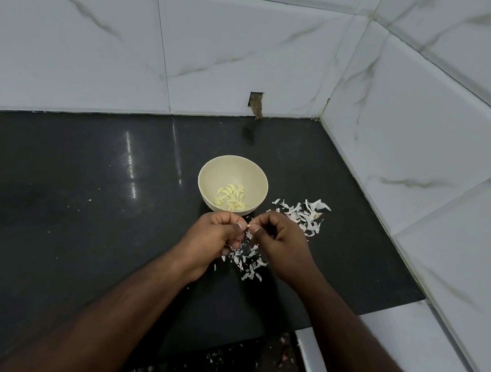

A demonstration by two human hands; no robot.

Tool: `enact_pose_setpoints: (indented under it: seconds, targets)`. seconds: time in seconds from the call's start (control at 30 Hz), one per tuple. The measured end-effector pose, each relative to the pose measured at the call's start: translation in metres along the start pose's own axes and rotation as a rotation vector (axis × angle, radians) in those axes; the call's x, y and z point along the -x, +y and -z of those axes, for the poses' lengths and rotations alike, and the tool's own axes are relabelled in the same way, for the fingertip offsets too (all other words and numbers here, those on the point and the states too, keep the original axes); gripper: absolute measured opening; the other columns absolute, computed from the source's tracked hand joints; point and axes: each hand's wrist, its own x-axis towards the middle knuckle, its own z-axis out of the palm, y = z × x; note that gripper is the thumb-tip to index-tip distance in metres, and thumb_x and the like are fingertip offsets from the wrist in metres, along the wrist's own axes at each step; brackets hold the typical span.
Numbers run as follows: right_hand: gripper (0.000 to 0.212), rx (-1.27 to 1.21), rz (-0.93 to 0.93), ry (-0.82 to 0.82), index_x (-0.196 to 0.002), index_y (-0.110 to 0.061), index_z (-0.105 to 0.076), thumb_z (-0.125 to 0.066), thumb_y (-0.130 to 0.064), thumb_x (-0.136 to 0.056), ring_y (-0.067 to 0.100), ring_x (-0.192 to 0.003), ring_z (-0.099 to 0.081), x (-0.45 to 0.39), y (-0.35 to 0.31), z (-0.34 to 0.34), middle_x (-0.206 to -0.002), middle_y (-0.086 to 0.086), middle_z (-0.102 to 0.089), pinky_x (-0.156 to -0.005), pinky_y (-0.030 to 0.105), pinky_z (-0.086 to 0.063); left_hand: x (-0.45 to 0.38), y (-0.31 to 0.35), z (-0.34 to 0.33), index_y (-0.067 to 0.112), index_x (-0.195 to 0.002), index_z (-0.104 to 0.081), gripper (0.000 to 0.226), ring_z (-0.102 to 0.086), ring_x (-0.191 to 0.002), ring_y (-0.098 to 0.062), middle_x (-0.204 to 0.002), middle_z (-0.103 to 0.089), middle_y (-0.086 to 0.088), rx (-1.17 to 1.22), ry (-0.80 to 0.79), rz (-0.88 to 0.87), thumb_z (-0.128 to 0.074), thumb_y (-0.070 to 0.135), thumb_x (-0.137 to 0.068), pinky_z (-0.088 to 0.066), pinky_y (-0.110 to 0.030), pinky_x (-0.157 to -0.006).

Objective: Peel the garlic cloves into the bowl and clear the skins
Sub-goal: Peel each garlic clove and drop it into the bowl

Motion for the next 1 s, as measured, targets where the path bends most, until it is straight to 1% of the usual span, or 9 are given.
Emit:
enact_pose_setpoints:
  seconds: [0.17, 0.27, 0.33, 0.5, 0.63, 0.7, 0.8, 0.9, 1.0]
  targets:
    - [0.014, -0.176, 0.004, -0.004, -0.085, -0.012, -0.066, -0.064, 0.0, -0.092, 0.006, -0.065, -0.059, 0.003, -0.004, 0.0, -0.072, -0.006, -0.065, -0.064, 0.023, -0.048, 0.002, 0.006, -0.001, 0.014, -0.08, -0.064, 0.022, -0.049, -0.052, -0.007, -0.065, -0.055, 0.001, 0.3, -0.126, 0.203, -0.055, 0.008, -0.099, -0.034, -0.017, -0.045]
    - [0.011, -0.442, -0.084, -0.034, -0.089, -0.003, -0.065, -0.06, 0.006, -0.093, 0.012, -0.064, -0.061, 0.005, -0.011, 0.0, -0.071, 0.003, -0.067, -0.063, 0.026, -0.05, 0.004, 0.009, -0.001, 0.012, -0.077, -0.064, 0.022, -0.048, -0.05, -0.006, -0.065, -0.055, 0.0, 0.442, -0.183, 0.251, -0.054, 0.008, -0.097, -0.036, -0.016, -0.043]
    - [0.007, -0.487, -0.113, -0.056, -0.092, 0.0, -0.066, -0.061, 0.005, -0.093, 0.014, -0.065, -0.062, 0.004, -0.014, 0.003, -0.073, 0.006, -0.069, -0.063, 0.027, -0.051, 0.004, 0.008, 0.001, 0.012, -0.078, -0.065, 0.02, -0.048, -0.05, -0.006, -0.065, -0.055, 0.0, 0.47, -0.187, 0.249, -0.056, 0.009, -0.096, -0.037, -0.016, -0.043]
    - [0.025, -0.323, -0.049, -0.054, -0.1, -0.012, -0.074, -0.07, 0.008, -0.085, 0.012, -0.079, -0.069, 0.003, -0.019, 0.008, -0.091, 0.01, -0.075, -0.071, 0.024, -0.056, 0.0, 0.002, 0.004, 0.013, -0.08, -0.067, 0.017, -0.05, -0.05, -0.007, -0.063, -0.058, 0.0, 0.208, -0.08, 0.127, -0.063, 0.011, -0.096, -0.036, -0.017, -0.045]
    - [0.022, -0.114, -0.035, 0.007, -0.093, -0.021, -0.076, -0.077, -0.002, -0.083, 0.007, -0.077, -0.07, 0.0, -0.015, 0.011, -0.084, -0.002, -0.076, -0.071, 0.02, -0.055, -0.001, 0.001, 0.002, 0.014, -0.08, -0.07, 0.02, -0.049, -0.051, -0.006, -0.065, -0.06, 0.001, -0.003, -0.013, 0.041, -0.062, 0.016, -0.098, -0.035, -0.018, -0.046]
    - [0.027, -0.042, -0.064, 0.038, -0.096, -0.027, -0.076, -0.075, -0.003, -0.084, 0.008, -0.072, -0.067, -0.001, -0.011, 0.011, -0.084, -0.005, -0.073, -0.068, 0.028, -0.056, 0.0, -0.001, 0.001, 0.011, -0.087, -0.071, 0.02, -0.05, -0.052, -0.006, -0.067, -0.062, 0.001, -0.058, 0.018, 0.018, -0.059, 0.02, -0.101, -0.036, -0.017, -0.047]
    - [0.033, -0.092, -0.152, 0.057, -0.101, -0.029, -0.076, -0.07, 0.0, -0.086, 0.01, -0.069, -0.063, -0.002, -0.009, 0.011, -0.084, -0.005, -0.07, -0.069, 0.035, -0.056, 0.0, -0.003, 0.001, 0.011, -0.096, -0.072, 0.017, -0.053, -0.055, -0.008, -0.078, -0.068, -0.003, -0.127, 0.042, -0.019, -0.055, 0.009, -0.101, -0.038, -0.015, -0.048]
    - [0.024, -0.199, -0.211, 0.062, -0.09, -0.02, -0.077, -0.069, 0.003, -0.085, 0.022, -0.08, -0.071, -0.004, -0.011, 0.013, -0.086, 0.002, -0.075, -0.077, 0.04, -0.059, 0.001, -0.002, -0.001, 0.014, -0.106, -0.072, 0.034, -0.055, -0.061, -0.013, -0.094, -0.073, -0.011, -0.149, 0.057, -0.057, -0.05, -0.009, -0.095, -0.041, -0.012, -0.049]
    - [0.021, -0.28, -0.211, 0.066, -0.083, -0.017, -0.076, -0.073, 0.004, -0.083, 0.013, -0.075, -0.069, -0.002, -0.014, 0.013, -0.079, 0.001, -0.075, -0.073, 0.029, -0.058, 0.002, -0.003, -0.001, 0.016, -0.107, -0.072, 0.022, -0.057, -0.065, -0.016, -0.094, -0.076, -0.011, -0.155, 0.05, -0.073, -0.059, 0.001, -0.097, -0.04, -0.011, -0.049]
